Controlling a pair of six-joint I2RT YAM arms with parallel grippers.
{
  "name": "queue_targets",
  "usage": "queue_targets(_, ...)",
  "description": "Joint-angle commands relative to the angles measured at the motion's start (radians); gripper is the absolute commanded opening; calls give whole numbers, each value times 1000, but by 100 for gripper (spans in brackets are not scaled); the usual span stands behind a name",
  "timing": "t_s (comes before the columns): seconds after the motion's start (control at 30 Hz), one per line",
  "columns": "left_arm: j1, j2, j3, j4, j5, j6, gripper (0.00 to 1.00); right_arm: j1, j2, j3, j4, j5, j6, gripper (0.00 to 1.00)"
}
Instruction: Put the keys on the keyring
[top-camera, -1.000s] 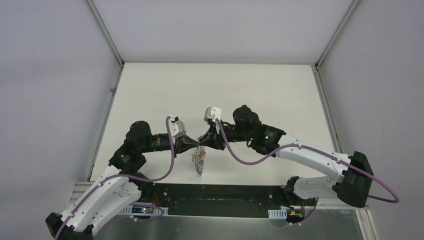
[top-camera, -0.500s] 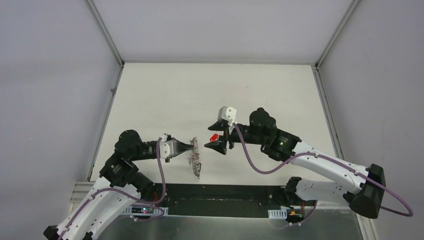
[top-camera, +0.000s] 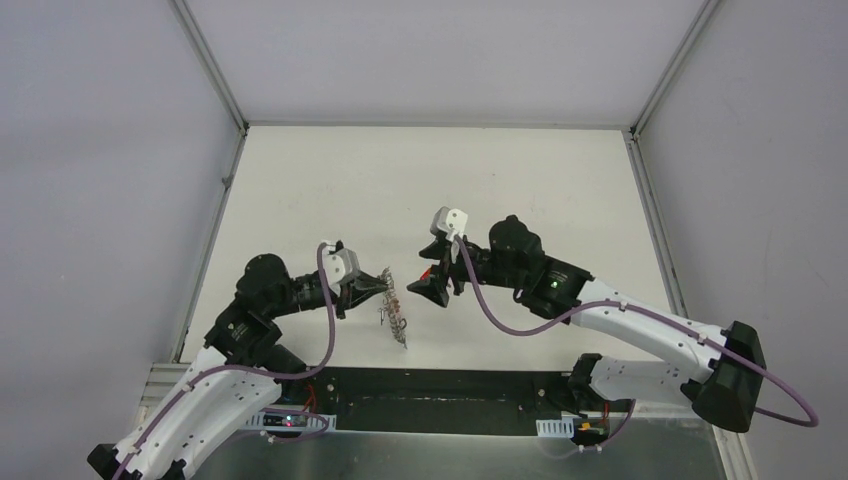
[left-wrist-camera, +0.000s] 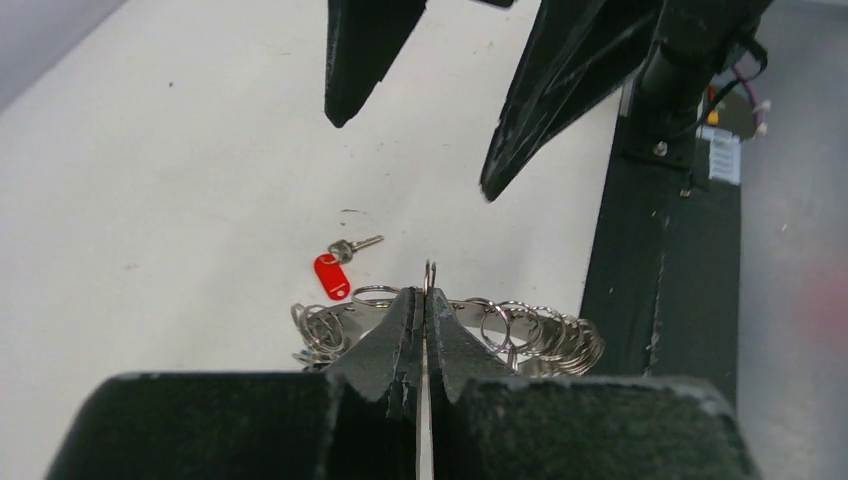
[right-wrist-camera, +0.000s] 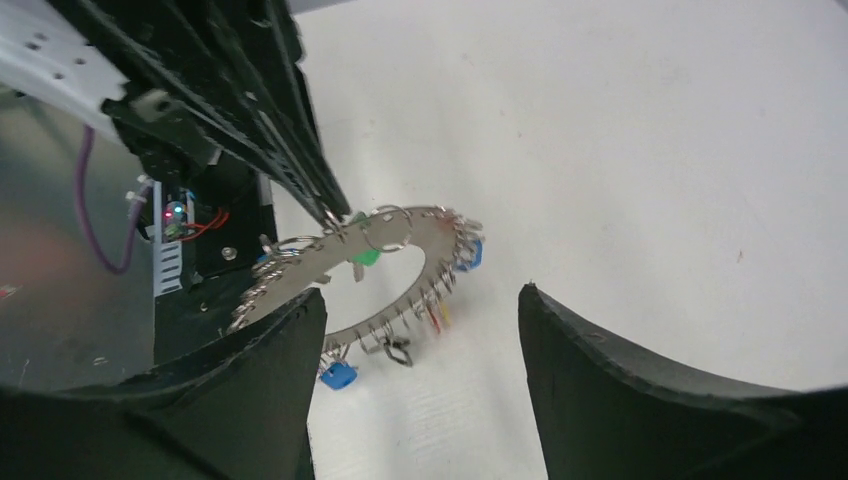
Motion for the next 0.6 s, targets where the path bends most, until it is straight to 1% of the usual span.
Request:
queue_targets(0.0,-6,4,-9,198,-78,-307,0,-49,61,22,-78,168,196,75)
queue_targets(0.03,-6,-4,-23,223,-89,-337,0,-76,77,28,-98,174,244,78)
queue_targets(0.1,-6,-24,-45,247,-110,-358,0,-145,116,32,-116,152,345,79)
queue_targets(0.17,-6,-46,-55,236,-135,-354,0,-215,163,36,-132,125,428,79)
queue_targets(0.3,-6,-81,-51,193,-162,-350,0,-314,294,105,-252,146,513,78)
queue_targets(0.37,-6,-92,-42,169,-170,-353,0,-334,369,179,-323,130,479,74)
queue_targets(0.4,-5,-94,-39,160,-171,-355,0,-334,409,213,-365,145,455,71)
queue_targets(0.5,-5,-103,-35,151,-177,-365,0,-326,547,322,-490,203,392,60)
queue_targets(0.57,-5,-103,-33,149,-176,-370,0,-305,620,377,-533,269,361,58)
